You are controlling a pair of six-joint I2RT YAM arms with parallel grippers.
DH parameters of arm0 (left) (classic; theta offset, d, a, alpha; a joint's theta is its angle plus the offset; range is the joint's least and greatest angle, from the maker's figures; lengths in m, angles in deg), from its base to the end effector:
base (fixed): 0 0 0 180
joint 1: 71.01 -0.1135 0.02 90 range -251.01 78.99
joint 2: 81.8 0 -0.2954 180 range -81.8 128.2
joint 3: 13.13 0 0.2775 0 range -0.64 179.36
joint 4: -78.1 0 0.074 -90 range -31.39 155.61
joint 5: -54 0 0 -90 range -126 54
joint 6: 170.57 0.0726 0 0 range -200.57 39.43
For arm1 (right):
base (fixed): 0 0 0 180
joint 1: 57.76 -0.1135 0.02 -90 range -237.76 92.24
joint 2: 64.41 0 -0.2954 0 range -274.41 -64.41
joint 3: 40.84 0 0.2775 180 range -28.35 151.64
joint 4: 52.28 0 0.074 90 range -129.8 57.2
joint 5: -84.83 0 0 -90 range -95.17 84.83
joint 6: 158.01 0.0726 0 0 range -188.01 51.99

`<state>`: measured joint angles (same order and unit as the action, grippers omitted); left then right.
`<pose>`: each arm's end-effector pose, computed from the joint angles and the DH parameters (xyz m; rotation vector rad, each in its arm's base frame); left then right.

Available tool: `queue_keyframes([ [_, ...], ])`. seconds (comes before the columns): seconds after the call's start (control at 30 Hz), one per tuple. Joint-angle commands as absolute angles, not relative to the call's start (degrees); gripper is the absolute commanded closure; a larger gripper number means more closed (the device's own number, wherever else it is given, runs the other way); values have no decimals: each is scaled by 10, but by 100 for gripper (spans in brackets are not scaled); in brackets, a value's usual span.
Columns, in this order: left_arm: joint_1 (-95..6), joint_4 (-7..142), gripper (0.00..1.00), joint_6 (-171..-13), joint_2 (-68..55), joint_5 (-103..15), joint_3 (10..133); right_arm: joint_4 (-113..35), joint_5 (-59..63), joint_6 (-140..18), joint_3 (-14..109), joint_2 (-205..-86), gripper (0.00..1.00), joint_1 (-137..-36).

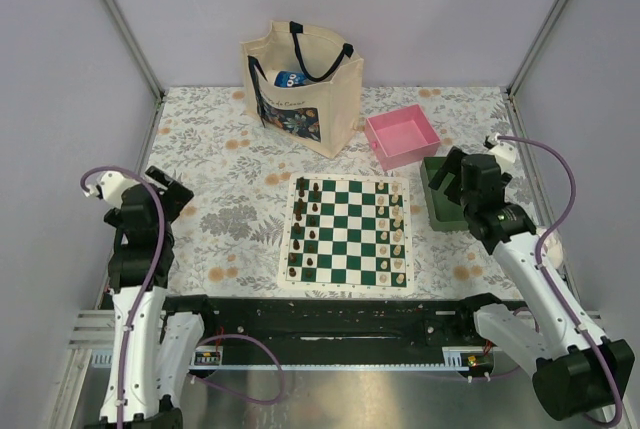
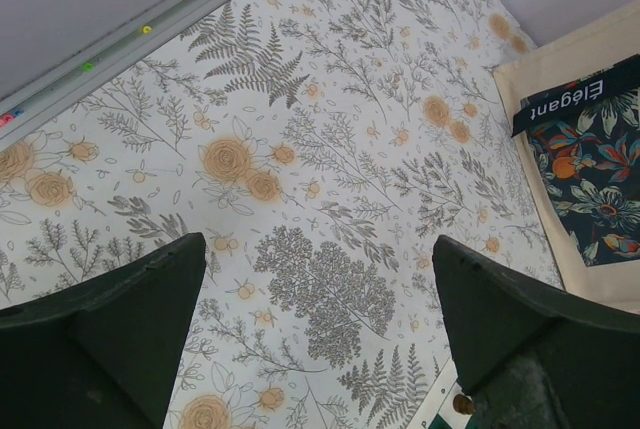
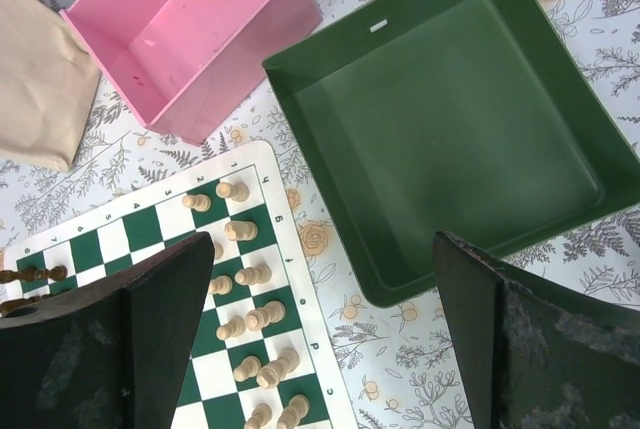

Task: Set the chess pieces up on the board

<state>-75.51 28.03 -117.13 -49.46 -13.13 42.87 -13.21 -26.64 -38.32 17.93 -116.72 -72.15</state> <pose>0.1481 0.0400 0.3202 -0.9259 1.7653 0.0459 0.2336 0.0325 0.3022 0.4921 2.0382 0.0619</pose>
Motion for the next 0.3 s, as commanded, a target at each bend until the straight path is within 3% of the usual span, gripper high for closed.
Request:
queue_keyframes([
  [0.0, -755, 322, 1, -1176, -460, -157, 459, -162, -271, -366, 166, -1163, 0, -720],
  [0.27, -744, 390, 1, -1147, -460, -162, 436, -206, -364, -383, 128, -1160, 0, -720],
])
